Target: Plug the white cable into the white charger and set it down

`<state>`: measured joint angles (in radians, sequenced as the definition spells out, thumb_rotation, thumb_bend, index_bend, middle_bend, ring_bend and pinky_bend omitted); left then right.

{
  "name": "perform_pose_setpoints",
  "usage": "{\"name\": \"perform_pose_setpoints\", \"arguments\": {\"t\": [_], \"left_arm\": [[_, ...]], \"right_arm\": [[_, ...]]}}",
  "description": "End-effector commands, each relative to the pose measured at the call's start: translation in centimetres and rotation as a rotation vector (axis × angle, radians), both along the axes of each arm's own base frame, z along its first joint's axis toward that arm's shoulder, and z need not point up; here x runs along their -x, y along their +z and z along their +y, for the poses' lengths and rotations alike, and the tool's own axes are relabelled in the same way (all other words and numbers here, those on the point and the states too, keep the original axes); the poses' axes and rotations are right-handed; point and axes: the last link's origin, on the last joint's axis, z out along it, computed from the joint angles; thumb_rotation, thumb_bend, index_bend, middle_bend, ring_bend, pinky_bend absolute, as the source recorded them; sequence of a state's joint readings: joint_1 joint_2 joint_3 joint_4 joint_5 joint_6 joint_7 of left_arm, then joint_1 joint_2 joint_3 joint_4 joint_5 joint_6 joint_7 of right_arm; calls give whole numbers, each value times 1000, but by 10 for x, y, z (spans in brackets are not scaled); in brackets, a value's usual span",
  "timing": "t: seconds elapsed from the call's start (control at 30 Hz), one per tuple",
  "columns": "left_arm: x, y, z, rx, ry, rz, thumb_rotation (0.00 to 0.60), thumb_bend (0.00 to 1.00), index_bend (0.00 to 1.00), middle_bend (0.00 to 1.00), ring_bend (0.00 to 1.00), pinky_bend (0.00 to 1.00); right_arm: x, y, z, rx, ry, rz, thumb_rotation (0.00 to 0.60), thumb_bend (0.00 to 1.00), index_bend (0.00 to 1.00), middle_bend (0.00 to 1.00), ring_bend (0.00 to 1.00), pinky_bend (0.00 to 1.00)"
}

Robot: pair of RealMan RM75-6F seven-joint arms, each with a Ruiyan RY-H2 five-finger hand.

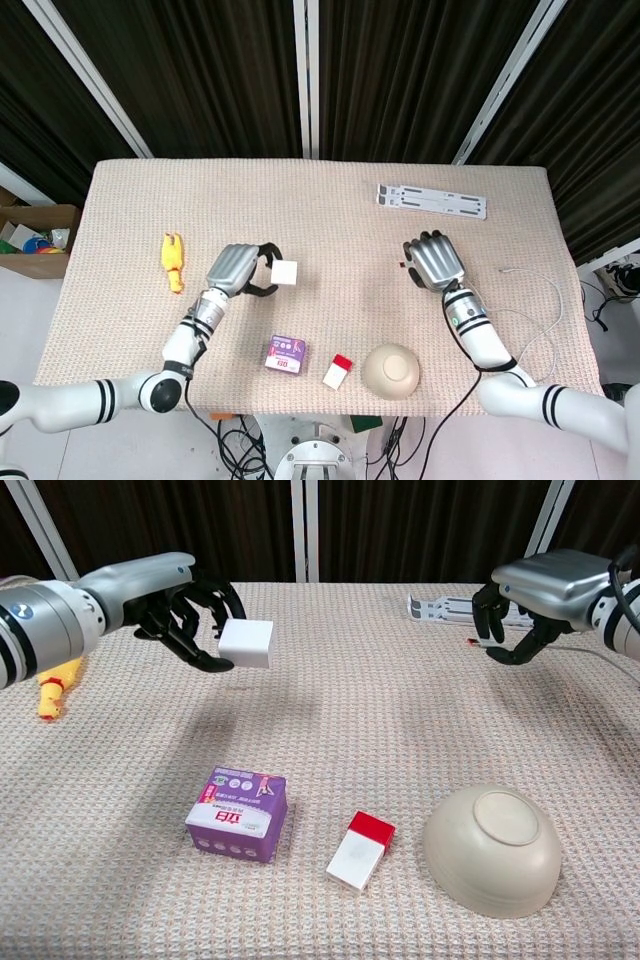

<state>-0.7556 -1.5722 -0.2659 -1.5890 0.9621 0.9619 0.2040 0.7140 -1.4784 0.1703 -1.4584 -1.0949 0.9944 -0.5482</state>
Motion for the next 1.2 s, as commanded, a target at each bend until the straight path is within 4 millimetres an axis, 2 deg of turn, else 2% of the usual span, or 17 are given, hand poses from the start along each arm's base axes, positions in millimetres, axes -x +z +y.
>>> {"name": "perform_pose_setpoints", "arguments": {"t": [0.03, 0.3, 0.6, 0.93, 1.2], "left_arm": [[-8, 8, 4, -8, -2, 1, 600, 346, 560, 465, 732, 942], [-26, 18, 13, 3, 21, -12, 600, 348, 560, 468, 732, 942], [-44, 15, 15, 68, 78, -66, 600, 348, 560, 469, 732, 942], [-53, 17, 17, 89, 130, -126, 599, 350, 560, 474, 733, 944], [-57, 17, 18, 79, 144, -108, 600, 350, 560, 474, 733, 944]], "right_arm": [[-16, 20, 1, 14, 29, 20, 600, 999, 653, 587, 360, 426], [-59, 34, 9, 41, 112, 67, 600, 1000, 651, 611, 380, 432], [-107, 18, 13, 47, 141, 93, 600, 1000, 650, 606, 384, 435], [-131, -14, 8, 30, 117, 92, 600, 1000, 648, 605, 385, 435], [-147, -24, 7, 31, 124, 79, 600, 1000, 649, 605, 391, 435]]}}
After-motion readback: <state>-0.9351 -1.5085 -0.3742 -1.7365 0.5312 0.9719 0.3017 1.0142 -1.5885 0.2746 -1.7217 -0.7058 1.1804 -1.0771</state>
